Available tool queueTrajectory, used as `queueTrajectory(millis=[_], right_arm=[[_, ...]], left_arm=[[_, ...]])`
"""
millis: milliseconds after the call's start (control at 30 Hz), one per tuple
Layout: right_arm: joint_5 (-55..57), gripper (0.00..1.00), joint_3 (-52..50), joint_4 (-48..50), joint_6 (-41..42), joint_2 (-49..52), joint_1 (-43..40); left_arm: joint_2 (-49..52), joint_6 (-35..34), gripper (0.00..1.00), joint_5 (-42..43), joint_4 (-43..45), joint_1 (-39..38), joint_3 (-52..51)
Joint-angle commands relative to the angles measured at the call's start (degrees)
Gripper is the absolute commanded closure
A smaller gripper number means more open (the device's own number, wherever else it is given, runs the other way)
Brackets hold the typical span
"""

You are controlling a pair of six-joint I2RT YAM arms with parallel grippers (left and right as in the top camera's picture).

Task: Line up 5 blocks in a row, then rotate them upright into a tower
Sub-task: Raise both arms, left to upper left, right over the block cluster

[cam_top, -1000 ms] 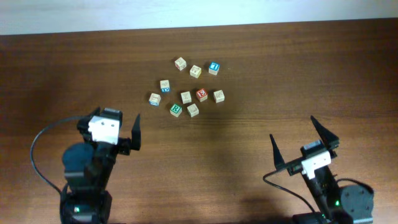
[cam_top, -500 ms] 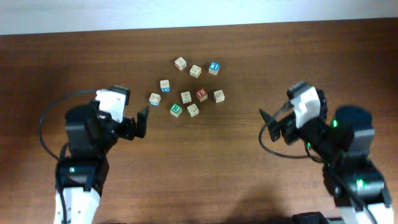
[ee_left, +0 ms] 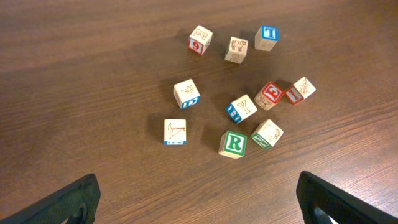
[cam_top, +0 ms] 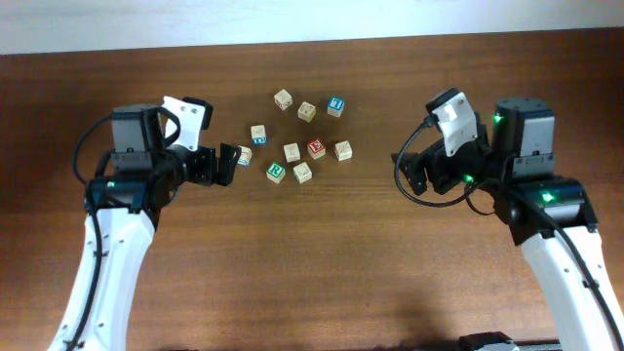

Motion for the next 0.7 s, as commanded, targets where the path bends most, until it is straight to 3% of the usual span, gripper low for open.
queueTrajectory(millis=[0,200,367,467,667], right_arm=[[-2.01,0.02,1.79,-0.72,1.05,0.63,-0.15],[-3.65,0.02,1.77,-0.20,7.04,3.80,-0.15],[-1.68,0.04,1.81,1.40,17.77,10.12,-0.15],[-1.44,0.08,3.41,1.95,22.01,14.45,0.02],[5.70,0.11,15.19,-4.85,25.22,23.15,3.54]], left_arm=[[1.29,-0.31,0.01,1.42,-2.03,-0.13,1.49],[1.29,-0.33,0.01,1.25,-4.81,-0.13,1.46],[1.42,-0.44,0.01,2.03,-4.42,-0.13,1.49],[2.27,-9.14,0.01,-5.01,-4.28,-0.13,2.29],[8.00,-14.93,0.00,-11.78,-10.82,-0.13,11.41]])
